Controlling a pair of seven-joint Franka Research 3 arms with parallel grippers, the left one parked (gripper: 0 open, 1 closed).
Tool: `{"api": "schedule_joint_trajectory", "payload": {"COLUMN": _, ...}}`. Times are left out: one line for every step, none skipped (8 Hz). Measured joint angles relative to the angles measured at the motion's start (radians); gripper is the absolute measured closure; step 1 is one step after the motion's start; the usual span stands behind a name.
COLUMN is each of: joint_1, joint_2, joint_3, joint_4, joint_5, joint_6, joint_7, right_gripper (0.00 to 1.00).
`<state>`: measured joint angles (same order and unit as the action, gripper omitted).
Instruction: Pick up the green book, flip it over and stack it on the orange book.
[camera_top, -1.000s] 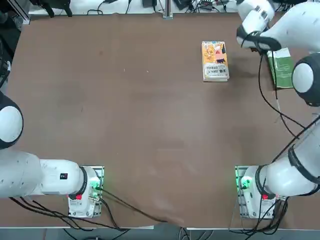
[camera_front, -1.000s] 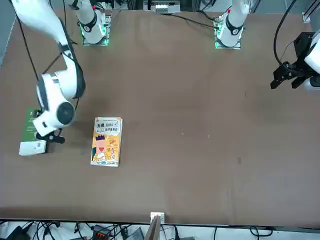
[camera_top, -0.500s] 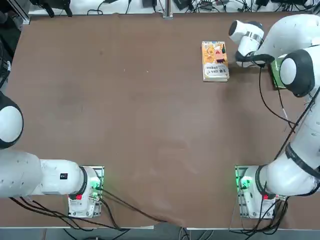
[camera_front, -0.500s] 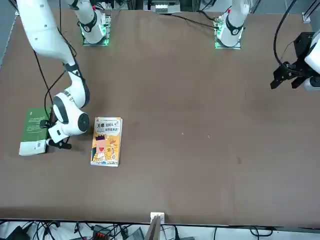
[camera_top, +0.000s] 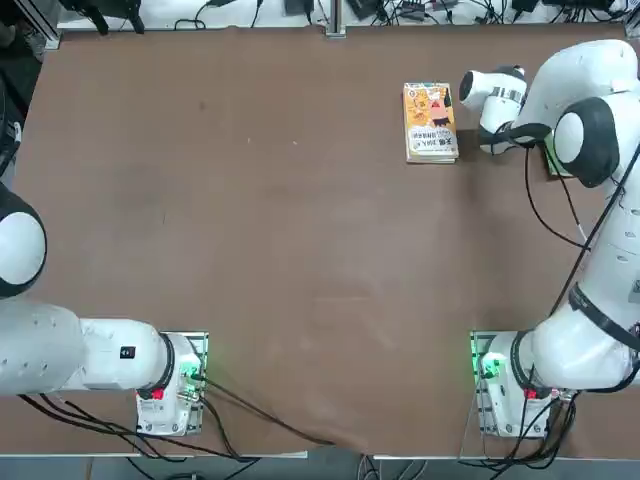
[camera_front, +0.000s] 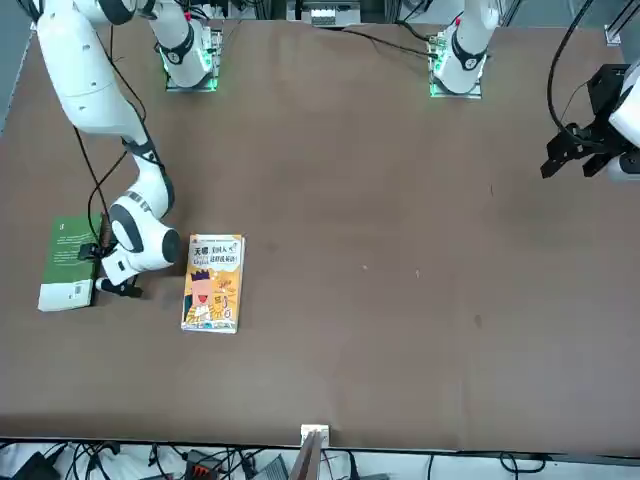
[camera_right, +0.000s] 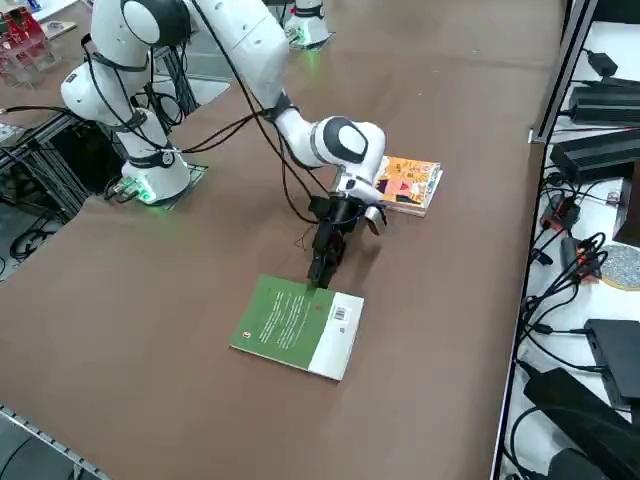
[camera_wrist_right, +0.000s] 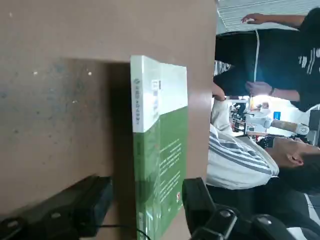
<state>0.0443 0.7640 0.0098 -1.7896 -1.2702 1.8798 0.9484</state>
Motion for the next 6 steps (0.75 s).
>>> {"api": "schedule_joint_trajectory", "payload": {"joint_1": -0.004, "joint_2": 0.004, "joint_3": 0.000, "joint_4": 0.000, "joint_5": -0.002, "joint_6": 0.000, "joint_7": 0.001, "right_gripper": 0.18}}
{"api": "schedule_joint_trajectory", "payload": {"joint_1": -0.009, "joint_2": 0.004, "joint_3": -0.001, "joint_4": 0.000, "joint_5": -0.005, "joint_6": 0.000, "joint_7": 0.001, "right_gripper": 0.20}}
{"api": "schedule_joint_trajectory", "payload": {"joint_1": -0.015, "joint_2": 0.004, "joint_3": -0.001, "joint_4": 0.000, "joint_5": -0.008, "joint_6": 0.000, "joint_7": 0.001, "right_gripper": 0.26}}
{"api": "schedule_joint_trajectory", "payload": {"joint_1": -0.020, "joint_2": 0.004, "joint_3": -0.002, "joint_4": 0.000, "joint_5": -0.009, "joint_6": 0.000, "joint_7": 0.001, "right_gripper": 0.28}}
{"api": "schedule_joint_trajectory", "payload": {"joint_1": -0.023, "joint_2": 0.004, "joint_3": -0.002, "joint_4": 0.000, "joint_5": -0.009, "joint_6": 0.000, "joint_7": 0.002, "right_gripper": 0.30}}
{"api": "schedule_joint_trajectory", "payload": {"joint_1": -0.024, "joint_2": 0.004, "joint_3": -0.002, "joint_4": -0.001, "joint_5": -0.009, "joint_6": -0.001, "joint_7": 0.002, "right_gripper": 0.32}}
